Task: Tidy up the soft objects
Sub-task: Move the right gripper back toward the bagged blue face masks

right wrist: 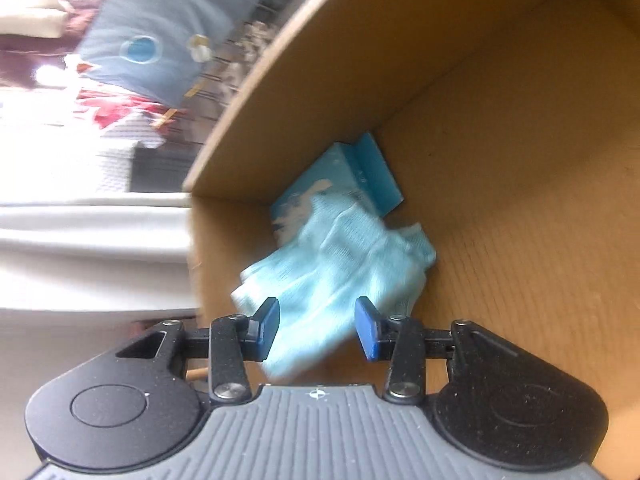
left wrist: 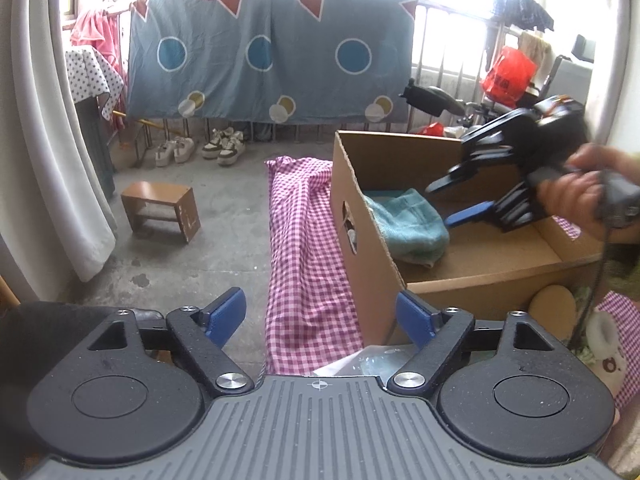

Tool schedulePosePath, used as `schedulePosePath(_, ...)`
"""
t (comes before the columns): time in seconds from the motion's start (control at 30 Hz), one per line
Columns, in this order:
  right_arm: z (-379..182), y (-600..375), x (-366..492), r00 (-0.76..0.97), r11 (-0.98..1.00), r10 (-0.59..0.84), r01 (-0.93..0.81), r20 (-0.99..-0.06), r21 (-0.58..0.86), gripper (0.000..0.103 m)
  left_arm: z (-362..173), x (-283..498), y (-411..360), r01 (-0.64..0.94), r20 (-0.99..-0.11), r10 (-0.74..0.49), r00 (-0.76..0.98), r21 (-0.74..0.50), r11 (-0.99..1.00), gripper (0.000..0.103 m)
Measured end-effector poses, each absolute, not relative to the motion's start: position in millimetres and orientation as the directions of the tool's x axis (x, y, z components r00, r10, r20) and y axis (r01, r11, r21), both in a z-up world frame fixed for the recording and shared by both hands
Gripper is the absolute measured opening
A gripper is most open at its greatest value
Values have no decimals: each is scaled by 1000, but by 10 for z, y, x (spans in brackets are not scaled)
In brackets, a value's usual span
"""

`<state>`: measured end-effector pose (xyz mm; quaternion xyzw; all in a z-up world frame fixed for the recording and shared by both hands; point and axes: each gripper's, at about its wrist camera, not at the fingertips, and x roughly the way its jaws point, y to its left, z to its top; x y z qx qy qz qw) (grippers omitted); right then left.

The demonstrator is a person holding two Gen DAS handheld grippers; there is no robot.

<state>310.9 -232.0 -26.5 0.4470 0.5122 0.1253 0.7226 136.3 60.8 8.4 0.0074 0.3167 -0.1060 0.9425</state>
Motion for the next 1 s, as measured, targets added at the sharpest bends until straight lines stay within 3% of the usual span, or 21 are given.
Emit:
schedulePosePath(0.2, 222, -2610, 2289, 517, 549, 688, 88, -509, 831, 46, 170, 1232, 591, 221, -601, -210, 771, -57, 974, 88)
schedulePosePath(0.4, 351, -2659, 1392, 550, 551, 715, -64, -431, 832, 52, 165, 1093, 618, 269, -640, -280, 716, -118, 956, 92)
schedulePosePath(0.77, -244, -2289, 711, 543, 669, 607, 46, -581, 742, 52, -264, 1014, 560, 268, -753, -327, 571, -206, 941, 91)
schedulePosePath(0.93, -358, -2195, 853, 533, 657, 613, 67, -583, 751, 52, -446, 1250, 708, 211, -764, -382, 520, -319, 924, 74)
schedulePosePath(1.0, -409, -2139, 877, 529, 659, 611, 73, -589, 749, 52, -524, 1343, 747, 197, -764, -427, 484, -381, 904, 60)
